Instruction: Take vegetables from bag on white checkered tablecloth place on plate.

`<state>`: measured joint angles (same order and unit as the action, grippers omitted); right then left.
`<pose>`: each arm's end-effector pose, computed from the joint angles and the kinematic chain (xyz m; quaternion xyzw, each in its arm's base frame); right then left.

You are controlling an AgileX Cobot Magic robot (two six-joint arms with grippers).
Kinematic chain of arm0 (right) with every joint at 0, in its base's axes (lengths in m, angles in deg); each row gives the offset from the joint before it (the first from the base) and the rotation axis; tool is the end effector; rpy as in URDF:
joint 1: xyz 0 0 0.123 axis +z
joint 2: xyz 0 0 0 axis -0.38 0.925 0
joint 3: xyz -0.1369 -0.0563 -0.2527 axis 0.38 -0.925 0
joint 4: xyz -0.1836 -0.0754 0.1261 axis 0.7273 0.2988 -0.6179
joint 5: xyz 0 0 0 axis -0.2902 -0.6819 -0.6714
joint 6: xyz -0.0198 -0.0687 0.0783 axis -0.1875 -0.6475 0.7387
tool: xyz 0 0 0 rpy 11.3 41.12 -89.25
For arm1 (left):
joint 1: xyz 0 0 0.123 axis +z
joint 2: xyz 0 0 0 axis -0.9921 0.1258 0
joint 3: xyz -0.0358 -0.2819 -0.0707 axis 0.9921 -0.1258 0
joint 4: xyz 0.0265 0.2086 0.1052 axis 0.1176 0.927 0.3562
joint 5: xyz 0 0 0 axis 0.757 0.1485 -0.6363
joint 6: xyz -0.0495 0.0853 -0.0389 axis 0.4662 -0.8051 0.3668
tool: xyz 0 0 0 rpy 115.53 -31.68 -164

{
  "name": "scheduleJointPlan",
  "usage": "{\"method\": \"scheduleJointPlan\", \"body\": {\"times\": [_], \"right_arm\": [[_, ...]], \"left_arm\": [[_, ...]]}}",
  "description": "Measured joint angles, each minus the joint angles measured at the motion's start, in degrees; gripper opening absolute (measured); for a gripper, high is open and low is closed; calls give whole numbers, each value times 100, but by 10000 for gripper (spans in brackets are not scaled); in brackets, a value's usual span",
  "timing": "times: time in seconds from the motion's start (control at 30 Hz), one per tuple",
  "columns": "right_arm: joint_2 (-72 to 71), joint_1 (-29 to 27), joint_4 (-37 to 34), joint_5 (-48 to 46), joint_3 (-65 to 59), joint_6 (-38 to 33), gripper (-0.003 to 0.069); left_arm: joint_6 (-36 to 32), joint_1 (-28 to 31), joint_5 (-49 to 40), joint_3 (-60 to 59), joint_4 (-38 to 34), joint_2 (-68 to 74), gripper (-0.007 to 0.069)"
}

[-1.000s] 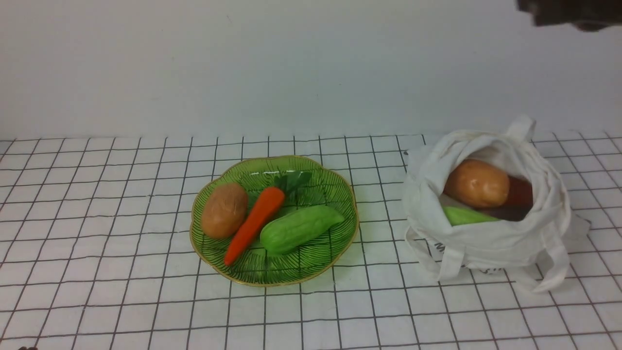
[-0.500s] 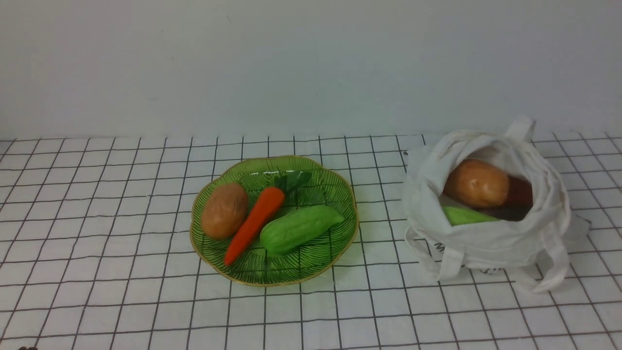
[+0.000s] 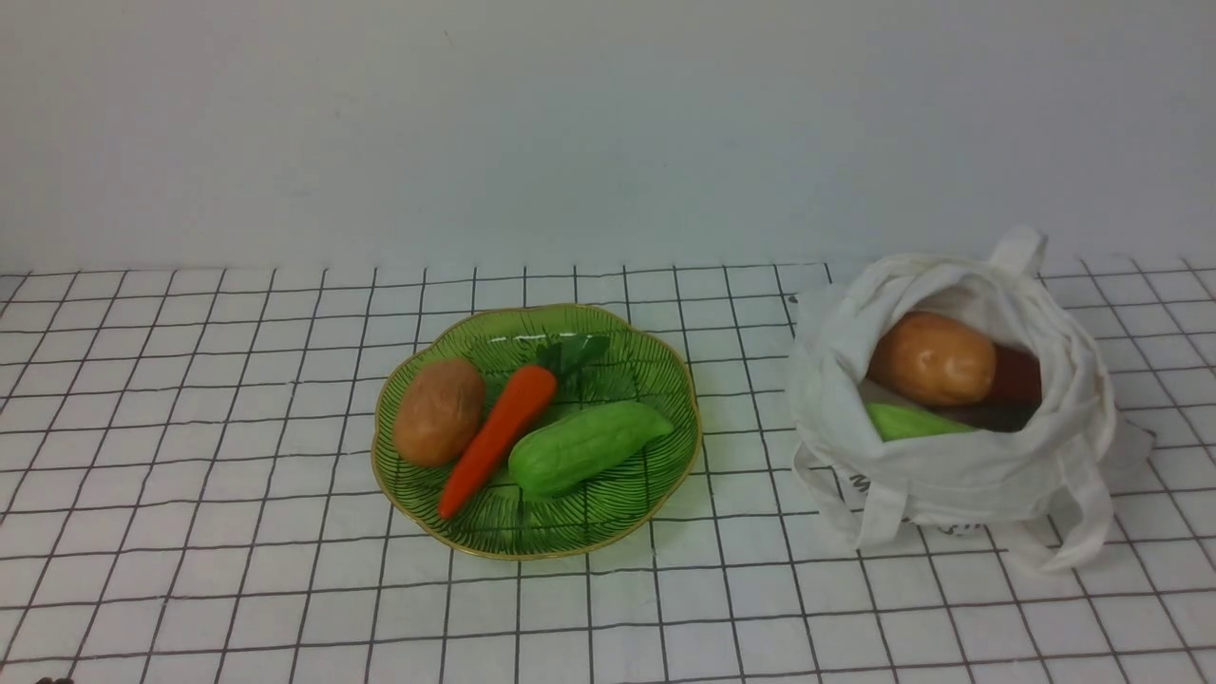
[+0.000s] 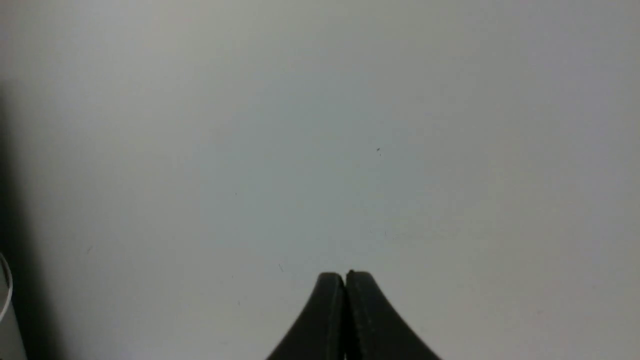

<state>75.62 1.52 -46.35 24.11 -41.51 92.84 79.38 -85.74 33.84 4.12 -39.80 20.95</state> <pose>0.0253 0.0051 0.3428 -0.0642 0.6331 0.2002 0.7449 0.0419 0.0001 0.1656 0.0483 0.8075 0.0172 0.5876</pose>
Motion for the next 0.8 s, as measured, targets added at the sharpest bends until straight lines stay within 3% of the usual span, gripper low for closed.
{"method": "scheduleJointPlan", "body": {"times": [0.23,0.43,0.67,0.8], "right_arm": [[-14,0,147,6,-10,-84,-12],[-14,0,-862,17,-10,-1391,-12],[-33,-17,-1159,-156,-47,-1712,-12],[-230,-773,-1154,-319,-530,-1770,-12]], "left_arm": [[0,0,0,0,0,0,-8],[0,0,0,0,0,0,-8],[0,0,0,0,0,0,-8],[0,0,0,0,0,0,-8]]}}
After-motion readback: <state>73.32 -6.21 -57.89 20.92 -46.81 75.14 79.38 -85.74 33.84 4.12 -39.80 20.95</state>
